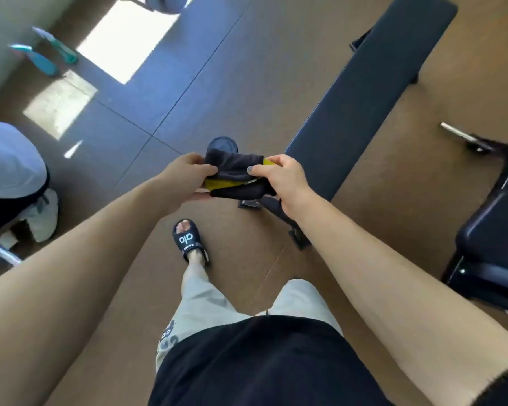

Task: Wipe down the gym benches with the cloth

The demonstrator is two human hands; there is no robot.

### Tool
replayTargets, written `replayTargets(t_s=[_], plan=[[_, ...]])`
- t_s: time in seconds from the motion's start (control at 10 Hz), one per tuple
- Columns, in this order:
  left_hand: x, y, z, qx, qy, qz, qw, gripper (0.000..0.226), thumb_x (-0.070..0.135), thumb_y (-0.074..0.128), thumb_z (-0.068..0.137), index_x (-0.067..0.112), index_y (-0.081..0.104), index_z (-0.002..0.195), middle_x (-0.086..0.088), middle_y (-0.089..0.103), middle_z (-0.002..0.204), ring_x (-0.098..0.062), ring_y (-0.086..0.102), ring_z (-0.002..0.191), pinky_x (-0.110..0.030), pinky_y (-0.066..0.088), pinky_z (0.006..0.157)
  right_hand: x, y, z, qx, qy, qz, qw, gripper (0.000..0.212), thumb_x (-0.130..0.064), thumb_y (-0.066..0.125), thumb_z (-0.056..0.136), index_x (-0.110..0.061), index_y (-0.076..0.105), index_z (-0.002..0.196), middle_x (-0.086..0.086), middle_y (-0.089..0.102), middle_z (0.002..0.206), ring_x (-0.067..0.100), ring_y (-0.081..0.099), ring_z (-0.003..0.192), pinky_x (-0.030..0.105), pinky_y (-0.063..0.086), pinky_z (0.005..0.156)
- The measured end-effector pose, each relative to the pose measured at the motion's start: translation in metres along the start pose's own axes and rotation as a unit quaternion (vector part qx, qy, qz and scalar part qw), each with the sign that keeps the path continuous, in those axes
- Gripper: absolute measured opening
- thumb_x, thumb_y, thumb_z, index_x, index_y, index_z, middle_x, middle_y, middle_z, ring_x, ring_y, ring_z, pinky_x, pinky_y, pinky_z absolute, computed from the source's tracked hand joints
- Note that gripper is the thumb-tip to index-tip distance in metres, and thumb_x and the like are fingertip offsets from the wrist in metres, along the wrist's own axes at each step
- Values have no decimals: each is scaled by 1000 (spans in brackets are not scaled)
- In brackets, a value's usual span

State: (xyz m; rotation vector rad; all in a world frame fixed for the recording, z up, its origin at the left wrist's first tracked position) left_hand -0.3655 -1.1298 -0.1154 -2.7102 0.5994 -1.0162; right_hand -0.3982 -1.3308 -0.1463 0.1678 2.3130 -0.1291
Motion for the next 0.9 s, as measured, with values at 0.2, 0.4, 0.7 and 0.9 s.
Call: replayTargets(t_s=[0.2, 0.4, 0.7, 0.9], plan=[[10, -69, 158, -43, 17, 63, 997, 22, 24, 63, 101, 18, 58, 122, -8, 68, 117, -19, 71, 100, -37, 63, 86, -3, 88, 112, 105, 22, 23, 994, 48, -31, 87, 67, -19, 62, 106, 6, 69, 108, 26, 70, 99, 51, 61, 89], [-34, -82, 323, -38, 21, 96, 994, 24, 29, 66, 99, 18, 61, 121, -4, 68, 113, -19, 70, 99, -30, 63, 80, 47, 139, 254, 171, 8, -44, 984, 41, -31, 81, 84, -19, 56, 114, -2, 62, 105, 18, 61, 94, 25, 55, 76], [-141, -29, 573, -37, 88, 109, 989, 19, 29, 66, 98, 19, 67, 114, 2, 71, 103, -13, 70, 93, -32, 61, 85, 175, 170, 489, 209, -75, -197, 955, 40, -25, 72, 94, -13, 48, 125, 3, 55, 114, 22, 53, 100, 26, 35, 72], [-180, -10, 664, 19, 179, 283, 942, 27, 42, 64, 96, 20, 60, 111, -2, 70, 110, -23, 66, 101, -31, 47, 81, 218, 172, 572, 178, -35, -323, 929, 56, -30, 68, 95, -15, 46, 144, 14, 48, 145, 33, 49, 131, 34, 41, 100]])
Point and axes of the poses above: each hand's wrist, its own z-axis towards the middle knuckle, its own y-axis out of the palm, x = y × z, the point moved 6 cm from there along z, towards the middle knuckle
